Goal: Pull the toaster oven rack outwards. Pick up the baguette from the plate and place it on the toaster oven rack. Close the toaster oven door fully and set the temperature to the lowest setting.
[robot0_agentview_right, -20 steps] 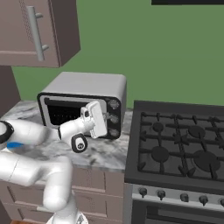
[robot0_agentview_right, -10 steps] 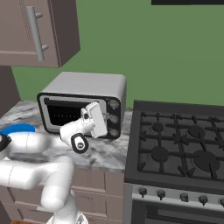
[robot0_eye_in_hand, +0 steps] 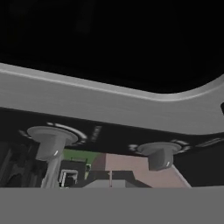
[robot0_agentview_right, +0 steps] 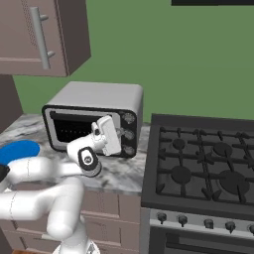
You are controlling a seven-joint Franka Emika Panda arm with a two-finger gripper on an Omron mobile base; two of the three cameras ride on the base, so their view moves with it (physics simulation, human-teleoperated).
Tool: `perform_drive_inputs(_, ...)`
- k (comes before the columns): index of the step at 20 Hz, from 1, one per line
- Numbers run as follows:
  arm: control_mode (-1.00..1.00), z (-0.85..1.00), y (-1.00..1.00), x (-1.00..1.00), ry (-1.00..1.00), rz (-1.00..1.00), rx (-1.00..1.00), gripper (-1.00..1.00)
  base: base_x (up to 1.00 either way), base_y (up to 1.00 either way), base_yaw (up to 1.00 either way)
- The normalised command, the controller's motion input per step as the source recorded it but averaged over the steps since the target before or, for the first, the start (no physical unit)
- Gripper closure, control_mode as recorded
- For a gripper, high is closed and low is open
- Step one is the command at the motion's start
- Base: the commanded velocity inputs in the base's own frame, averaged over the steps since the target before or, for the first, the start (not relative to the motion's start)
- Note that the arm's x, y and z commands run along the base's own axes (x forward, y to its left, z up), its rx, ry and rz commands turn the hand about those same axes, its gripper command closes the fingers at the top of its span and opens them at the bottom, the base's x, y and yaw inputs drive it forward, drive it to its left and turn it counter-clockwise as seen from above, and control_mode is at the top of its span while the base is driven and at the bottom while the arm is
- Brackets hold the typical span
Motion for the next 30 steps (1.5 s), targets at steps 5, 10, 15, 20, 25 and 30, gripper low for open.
perform_drive_inputs(5, -1.0, 0.0, 0.0, 0.0, 0.0, 0.0, 0.0, 1.0, 0.0, 0.0, 0.0)
perform_drive_inputs(10, -1.0, 0.0, 0.0, 0.0, 0.0, 0.0, 0.0, 1.0, 0.0, 0.0, 0.0)
perform_drive_inputs(15, -1.0, 0.0, 0.0, 0.0, 0.0, 0.0, 0.0, 1.0, 0.0, 0.0, 0.0)
perform_drive_inputs(20, -1.0, 0.0, 0.0, 0.0, 0.0, 0.0, 0.0, -1.0, 0.0, 0.0, 0.0)
perform_drive_inputs(25, -1.0, 0.12, -0.05, -0.49, -0.02, -0.01, 0.0, -1.0, 0.0, 0.0, 0.0)
perform_drive_inputs(30, -1.0, 0.35, -0.22, -0.66, 0.01, -0.01, 0.27, -1.0, 0.0, 0.0, 0.0)
